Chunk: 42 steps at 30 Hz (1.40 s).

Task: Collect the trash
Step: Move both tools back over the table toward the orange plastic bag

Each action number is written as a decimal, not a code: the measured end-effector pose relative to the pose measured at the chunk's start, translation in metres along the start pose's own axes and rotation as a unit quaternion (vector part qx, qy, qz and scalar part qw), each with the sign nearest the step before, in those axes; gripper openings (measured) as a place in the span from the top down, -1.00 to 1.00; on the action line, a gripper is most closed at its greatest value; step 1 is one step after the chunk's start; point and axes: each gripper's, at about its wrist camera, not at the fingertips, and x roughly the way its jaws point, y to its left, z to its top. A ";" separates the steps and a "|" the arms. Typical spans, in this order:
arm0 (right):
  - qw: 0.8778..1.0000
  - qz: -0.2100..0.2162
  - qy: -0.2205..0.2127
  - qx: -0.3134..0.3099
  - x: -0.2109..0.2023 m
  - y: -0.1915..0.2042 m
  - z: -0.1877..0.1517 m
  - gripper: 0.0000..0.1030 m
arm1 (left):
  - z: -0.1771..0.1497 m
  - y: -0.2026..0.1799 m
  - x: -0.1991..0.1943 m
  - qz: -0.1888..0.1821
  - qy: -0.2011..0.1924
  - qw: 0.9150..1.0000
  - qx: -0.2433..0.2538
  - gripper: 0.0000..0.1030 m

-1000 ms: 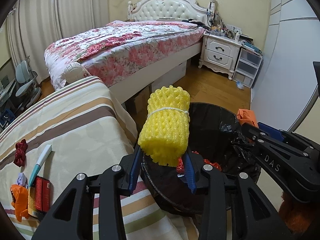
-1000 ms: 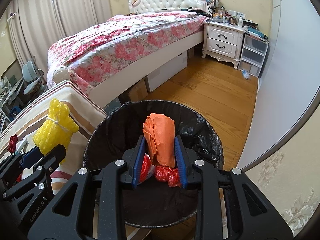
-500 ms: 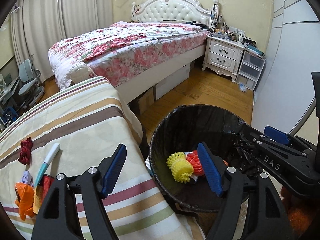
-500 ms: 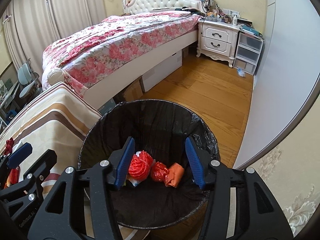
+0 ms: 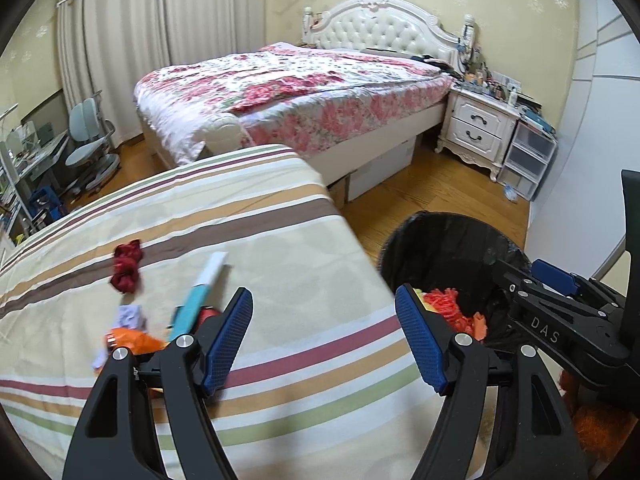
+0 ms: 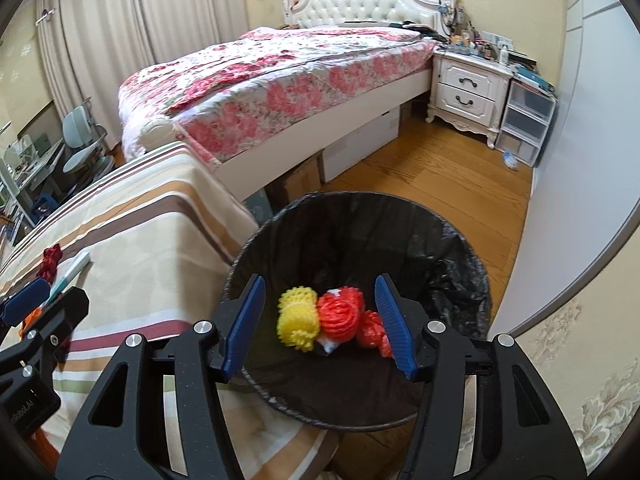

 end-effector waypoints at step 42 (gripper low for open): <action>0.993 0.071 0.029 -0.091 -0.007 0.119 -0.032 -0.10 | -0.057 0.154 -0.024 0.109 0.019 0.989 -0.103 -0.42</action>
